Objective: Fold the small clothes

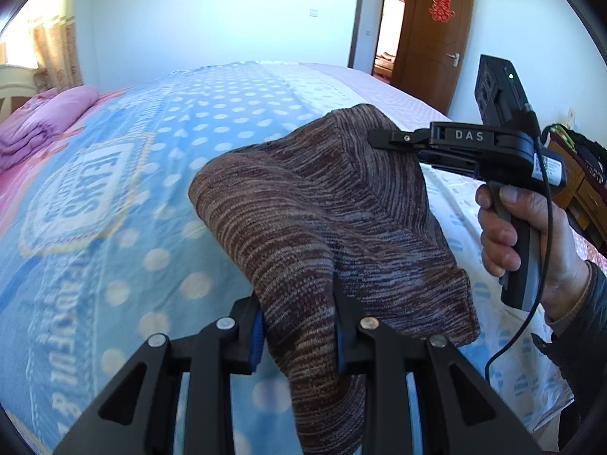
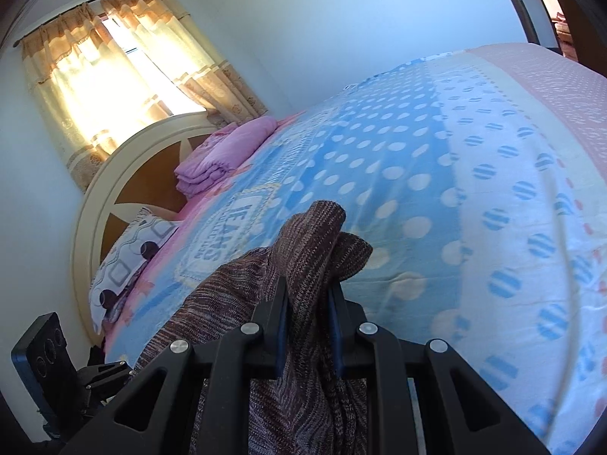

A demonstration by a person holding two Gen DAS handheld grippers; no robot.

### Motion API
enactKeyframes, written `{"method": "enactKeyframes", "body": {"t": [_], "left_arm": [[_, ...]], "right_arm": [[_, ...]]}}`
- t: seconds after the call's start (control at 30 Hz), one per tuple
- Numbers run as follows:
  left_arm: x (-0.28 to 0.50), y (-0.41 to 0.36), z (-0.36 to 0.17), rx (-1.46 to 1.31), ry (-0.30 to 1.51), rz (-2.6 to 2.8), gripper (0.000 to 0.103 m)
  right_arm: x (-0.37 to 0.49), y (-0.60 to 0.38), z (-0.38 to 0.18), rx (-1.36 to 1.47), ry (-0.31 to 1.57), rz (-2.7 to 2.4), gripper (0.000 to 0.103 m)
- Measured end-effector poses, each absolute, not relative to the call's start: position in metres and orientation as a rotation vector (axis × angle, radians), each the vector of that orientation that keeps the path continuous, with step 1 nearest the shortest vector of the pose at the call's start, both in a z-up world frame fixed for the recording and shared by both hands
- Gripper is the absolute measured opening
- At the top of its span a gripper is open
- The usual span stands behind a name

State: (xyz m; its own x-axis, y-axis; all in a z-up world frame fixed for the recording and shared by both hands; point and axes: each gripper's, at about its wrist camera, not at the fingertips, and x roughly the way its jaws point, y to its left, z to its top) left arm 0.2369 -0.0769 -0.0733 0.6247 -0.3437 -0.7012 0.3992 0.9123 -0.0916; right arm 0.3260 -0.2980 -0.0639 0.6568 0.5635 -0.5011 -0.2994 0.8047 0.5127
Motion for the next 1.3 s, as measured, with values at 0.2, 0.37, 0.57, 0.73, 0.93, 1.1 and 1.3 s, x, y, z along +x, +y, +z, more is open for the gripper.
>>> {"method": "enactKeyframes", "body": {"t": [0.2, 0.37, 0.57, 0.73, 0.93, 1.1, 1.3], "left_arm": [[0.224, -0.044, -0.074, 0.061, 0.78, -0.379, 0.029], [0.214, -0.017, -0.074, 0.052, 0.773, -0.338, 0.029], [0.202, 0.01, -0.074, 0.039, 0.765, -0.298, 0.029], [0.196, 0.031, -0.073, 0.029, 0.759, -0.269, 0.029], [0.191, 0.054, -0.073, 0.003, 0.75, -0.239, 0.029], [0.187, 0.065, -0.074, -0.003, 0.748, -0.218, 0.029], [0.181, 0.079, -0.081, -0.002, 0.759, -0.191, 0.029]], "right_arm": [[0.324, -0.254, -0.063, 0.4, 0.709, 0.567, 0.018], [0.325, -0.22, -0.063, 0.39, 0.72, 0.611, 0.018], [0.327, -0.184, -0.064, 0.372, 0.734, 0.662, 0.018], [0.328, -0.155, -0.063, 0.353, 0.745, 0.703, 0.018], [0.332, -0.123, -0.064, 0.335, 0.765, 0.744, 0.018], [0.338, -0.098, -0.067, 0.318, 0.786, 0.767, 0.018], [0.344, -0.069, -0.069, 0.284, 0.812, 0.797, 0.018]]}}
